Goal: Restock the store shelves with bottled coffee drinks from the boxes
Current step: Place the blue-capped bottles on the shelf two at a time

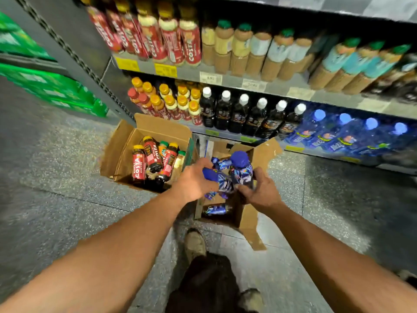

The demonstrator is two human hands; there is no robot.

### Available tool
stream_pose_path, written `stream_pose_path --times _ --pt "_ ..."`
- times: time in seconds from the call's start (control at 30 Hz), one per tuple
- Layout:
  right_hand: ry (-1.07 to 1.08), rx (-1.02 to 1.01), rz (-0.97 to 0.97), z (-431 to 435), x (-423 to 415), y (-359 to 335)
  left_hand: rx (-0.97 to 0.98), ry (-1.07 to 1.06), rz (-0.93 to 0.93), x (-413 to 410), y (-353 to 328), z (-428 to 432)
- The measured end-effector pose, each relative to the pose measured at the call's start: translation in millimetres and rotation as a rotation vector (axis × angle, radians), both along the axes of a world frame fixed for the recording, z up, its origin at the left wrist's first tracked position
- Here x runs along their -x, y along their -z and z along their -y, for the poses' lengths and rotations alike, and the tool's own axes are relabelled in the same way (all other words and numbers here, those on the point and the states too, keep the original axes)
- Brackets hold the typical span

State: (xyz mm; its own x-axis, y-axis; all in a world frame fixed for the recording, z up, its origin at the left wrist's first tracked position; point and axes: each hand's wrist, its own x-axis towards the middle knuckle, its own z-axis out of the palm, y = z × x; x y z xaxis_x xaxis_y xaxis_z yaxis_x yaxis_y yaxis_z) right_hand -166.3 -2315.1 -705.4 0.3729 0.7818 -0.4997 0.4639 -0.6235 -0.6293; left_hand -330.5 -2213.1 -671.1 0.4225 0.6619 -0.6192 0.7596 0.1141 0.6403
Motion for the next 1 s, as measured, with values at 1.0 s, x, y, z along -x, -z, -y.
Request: stream_pose_path --times 1.0 --pt "0.272 -0.649 -0.556 42 -54 -365 -0.226 -0.388 0.753 -98 -388 71"
